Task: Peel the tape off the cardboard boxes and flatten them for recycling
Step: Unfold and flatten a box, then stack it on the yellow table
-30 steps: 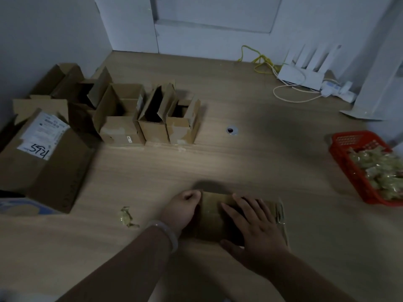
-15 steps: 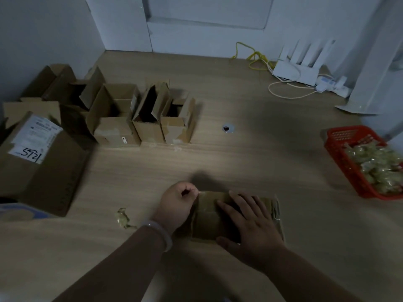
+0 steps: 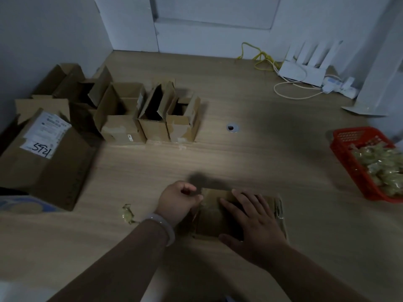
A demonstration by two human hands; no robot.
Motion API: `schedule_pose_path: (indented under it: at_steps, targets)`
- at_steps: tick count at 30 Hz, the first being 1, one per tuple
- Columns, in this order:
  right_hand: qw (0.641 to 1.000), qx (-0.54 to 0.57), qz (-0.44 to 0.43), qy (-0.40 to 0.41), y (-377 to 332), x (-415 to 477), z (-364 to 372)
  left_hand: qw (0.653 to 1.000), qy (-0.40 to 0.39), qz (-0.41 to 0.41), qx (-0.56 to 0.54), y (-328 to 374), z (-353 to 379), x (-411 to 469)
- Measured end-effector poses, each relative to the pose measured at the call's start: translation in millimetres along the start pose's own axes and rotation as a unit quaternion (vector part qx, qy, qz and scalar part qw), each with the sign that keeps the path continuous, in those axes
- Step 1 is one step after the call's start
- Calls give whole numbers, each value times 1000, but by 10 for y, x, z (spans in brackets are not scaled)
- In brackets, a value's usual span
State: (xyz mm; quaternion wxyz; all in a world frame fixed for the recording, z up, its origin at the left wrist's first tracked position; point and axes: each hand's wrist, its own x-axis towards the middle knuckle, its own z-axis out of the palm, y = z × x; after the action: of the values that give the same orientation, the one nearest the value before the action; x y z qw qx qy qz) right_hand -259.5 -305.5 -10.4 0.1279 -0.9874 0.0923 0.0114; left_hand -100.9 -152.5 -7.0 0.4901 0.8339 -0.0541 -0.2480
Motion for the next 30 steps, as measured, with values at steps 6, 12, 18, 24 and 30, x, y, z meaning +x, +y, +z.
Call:
schedule_pose_path:
  at_steps: [6, 12, 18, 24, 30]
  targets:
    - [1000, -4, -7, -1, 15, -10, 7, 988, -7, -2, 156, -61, -139, 31]
    - [1000, -12, -10, 15, 5, -18, 9, 987, -87, -88, 99, -232, -141, -292]
    - [999, -13, 20, 43, -79, 54, 57, 984, -73, -131, -91, -295, -142, -569]
    - [998, -27, 17, 45, -96, 98, 110, 998, 3, -46, 42, -228, -184, -605]
    - [999, -33, 8, 41, -75, 76, 142, 963, 19, 151, 221, -191, -201, -652]
